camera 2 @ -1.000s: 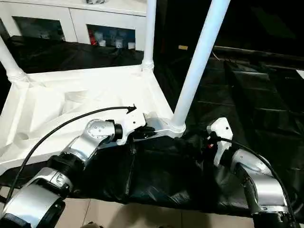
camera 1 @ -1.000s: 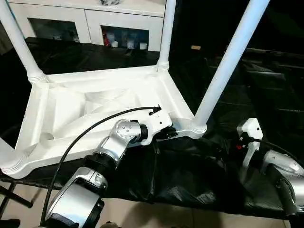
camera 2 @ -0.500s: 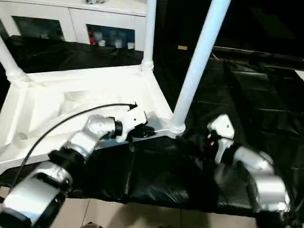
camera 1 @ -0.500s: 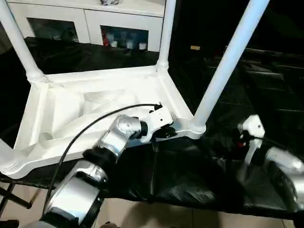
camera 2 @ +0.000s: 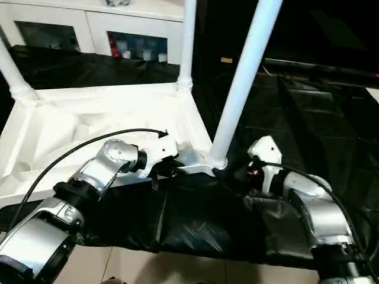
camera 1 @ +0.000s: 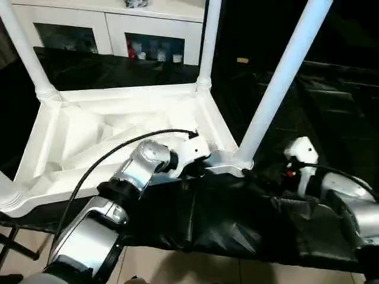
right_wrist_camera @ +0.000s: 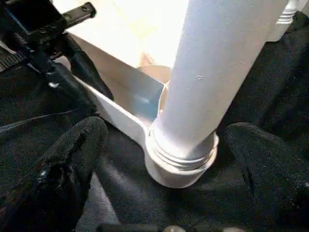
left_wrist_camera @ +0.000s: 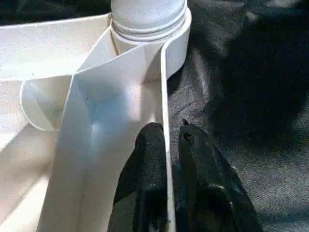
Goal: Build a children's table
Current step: Rotate leg to tighten
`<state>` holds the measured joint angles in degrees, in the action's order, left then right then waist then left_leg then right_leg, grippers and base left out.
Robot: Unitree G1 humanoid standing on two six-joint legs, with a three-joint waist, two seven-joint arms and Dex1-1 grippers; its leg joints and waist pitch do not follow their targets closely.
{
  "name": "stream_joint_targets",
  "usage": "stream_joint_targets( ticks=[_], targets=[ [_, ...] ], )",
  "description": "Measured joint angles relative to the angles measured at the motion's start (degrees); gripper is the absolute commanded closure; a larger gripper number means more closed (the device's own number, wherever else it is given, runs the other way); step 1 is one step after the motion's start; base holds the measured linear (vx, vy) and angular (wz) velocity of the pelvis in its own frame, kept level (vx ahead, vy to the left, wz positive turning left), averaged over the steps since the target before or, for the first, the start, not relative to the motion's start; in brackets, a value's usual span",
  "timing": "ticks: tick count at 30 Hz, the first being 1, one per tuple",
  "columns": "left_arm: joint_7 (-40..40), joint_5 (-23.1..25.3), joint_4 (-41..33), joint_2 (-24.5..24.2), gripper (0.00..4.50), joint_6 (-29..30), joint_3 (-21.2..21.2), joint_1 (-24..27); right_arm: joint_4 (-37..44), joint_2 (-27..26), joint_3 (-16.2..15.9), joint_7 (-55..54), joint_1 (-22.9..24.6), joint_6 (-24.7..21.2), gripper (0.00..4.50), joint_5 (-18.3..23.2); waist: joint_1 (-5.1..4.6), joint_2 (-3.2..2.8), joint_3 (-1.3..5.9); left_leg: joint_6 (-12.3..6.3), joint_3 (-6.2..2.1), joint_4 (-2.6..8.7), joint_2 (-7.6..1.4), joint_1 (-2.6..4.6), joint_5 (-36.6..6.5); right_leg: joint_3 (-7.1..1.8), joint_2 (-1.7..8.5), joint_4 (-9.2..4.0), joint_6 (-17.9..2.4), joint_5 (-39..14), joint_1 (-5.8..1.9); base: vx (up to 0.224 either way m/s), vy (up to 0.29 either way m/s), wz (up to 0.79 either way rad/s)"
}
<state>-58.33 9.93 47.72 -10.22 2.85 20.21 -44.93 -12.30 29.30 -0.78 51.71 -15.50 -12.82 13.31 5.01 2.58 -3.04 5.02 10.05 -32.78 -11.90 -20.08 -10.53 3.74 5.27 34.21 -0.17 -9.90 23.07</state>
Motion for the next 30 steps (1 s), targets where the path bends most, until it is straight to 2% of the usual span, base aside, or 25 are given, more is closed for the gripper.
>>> stream_joint_targets(
  ticks=[3, 4, 9, 12, 14, 15, 19, 26, 28, 30],
  targets=[
    [0.7, 0.3, 0.7, 0.1, 3.59, -0.9, 0.1, -0.1, -0.5, 0.0, -0.5, 0.3, -1.6, 0.9, 0.0, -0.1, 0.01, 0.01, 0.0, 0.0, 0.0, -0.12, -0.02, 0.01, 0.0, 0.01, 0.0, 0.14, 0.0, 0.0, -0.01, 0.0, 0.0, 0.0],
    [0.8, 0.3, 0.9, 0.1, 3.8, -1.0, 0.1, -0.2, -0.5, 0.0, -0.7, 0.6, -1.8, 1.0, 0.0, -0.1, 0.0, 0.0, 0.0, 0.0, 0.0, -0.17, -0.02, 0.01, 0.0, 0.01, 0.0, 0.18, 0.0, 0.0, -0.01, 0.0, 0.0, 0.0],
    [0.9, -0.1, 1.1, -0.2, 3.8, -1.9, -0.1, -0.2, -0.8, 0.2, -1.0, 1.8, -2.0, 1.0, 0.0, -0.4, -0.16, 0.04, -0.01, 0.01, -0.04, -0.24, -0.04, 0.01, 0.0, 0.01, 0.0, 0.23, 0.0, 0.0, 0.0, 0.0, 0.0, 0.0],
    [-0.2, -1.3, 0.2, -0.4, 3.8, -2.5, -0.8, 0.6, -0.5, 1.1, -1.4, 3.1, -1.7, 1.0, 0.0, -0.4, -0.15, 0.04, -0.02, 0.01, -0.05, -0.23, -0.04, -0.03, 0.0, 0.02, 0.0, 0.22, 0.0, 0.0, 0.03, 0.0, 0.0, 0.0],
    [-1.8, -3.1, -2.6, -1.0, 3.8, -2.9, -2.0, 2.9, 0.9, 2.9, -2.1, 5.3, 0.4, 0.9, 0.0, -0.3, 0.11, 0.11, -0.05, -0.01, -0.04, -0.2, -0.04, -0.05, 0.0, 0.06, 0.0, 0.19, 0.0, 0.0, 0.06, 0.0, 0.0, 0.0],
    [-2.6, -4.0, -3.9, -1.1, 3.54, -2.4, -2.4, 3.8, 1.1, 3.1, -2.2, 6.0, 0.9, 0.7, 0.0, -0.1, 0.1, 0.13, -0.07, -0.03, -0.04, -0.21, -0.04, -0.04, 0.0, 0.07, 0.0, 0.19, 0.0, 0.0, 0.13, 0.0, 0.0, 0.0],
    [-5.2, -5.7, -6.9, -1.8, 3.23, -0.4, -2.5, 5.3, 2.0, 3.3, -2.3, 6.3, 1.8, 0.5, 0.0, 0.1, 0.14, 0.13, -0.07, -0.35, -0.02, -0.37, -0.04, -0.15, 0.1, 0.06, 0.0, 0.22, 0.0, 0.0, 0.24, 0.0, 0.0, 0.0],
    [-5.0, -4.6, -6.9, -2.4, 2.64, -1.5, -1.8, 5.4, 2.2, 2.9, -2.2, 6.0, 1.8, 0.6, 0.0, 0.0, 0.06, 0.12, -0.07, -0.04, -0.05, -0.42, -0.04, -0.1, 0.0, 0.04, 0.01, 0.26, 0.0, 0.0, 0.21, 0.0, 0.0, 0.0],
    [-5.1, -4.6, -6.9, -2.4, 2.6, -1.4, -1.8, 5.4, 2.2, 2.9, -2.2, 6.0, 1.8, 0.6, 0.0, 0.0, 0.06, 0.13, -0.07, -0.04, -0.06, -0.42, -0.04, -0.11, 0.0, 0.05, 0.0, 0.26, 0.0, 0.0, 0.21, 0.0, 0.0, 0.0],
    [-5.0, -4.6, -7.0, -2.5, 2.28, -1.4, -1.8, 5.4, 2.3, 2.9, -2.2, 6.0, 1.8, 0.6, 0.0, 0.0, 0.06, 0.12, -0.07, -0.04, -0.06, -0.41, -0.04, -0.11, -0.1, 0.05, 0.01, 0.25, 0.0, 0.0, 0.21, 0.0, 0.0, 0.0]
  ],
)
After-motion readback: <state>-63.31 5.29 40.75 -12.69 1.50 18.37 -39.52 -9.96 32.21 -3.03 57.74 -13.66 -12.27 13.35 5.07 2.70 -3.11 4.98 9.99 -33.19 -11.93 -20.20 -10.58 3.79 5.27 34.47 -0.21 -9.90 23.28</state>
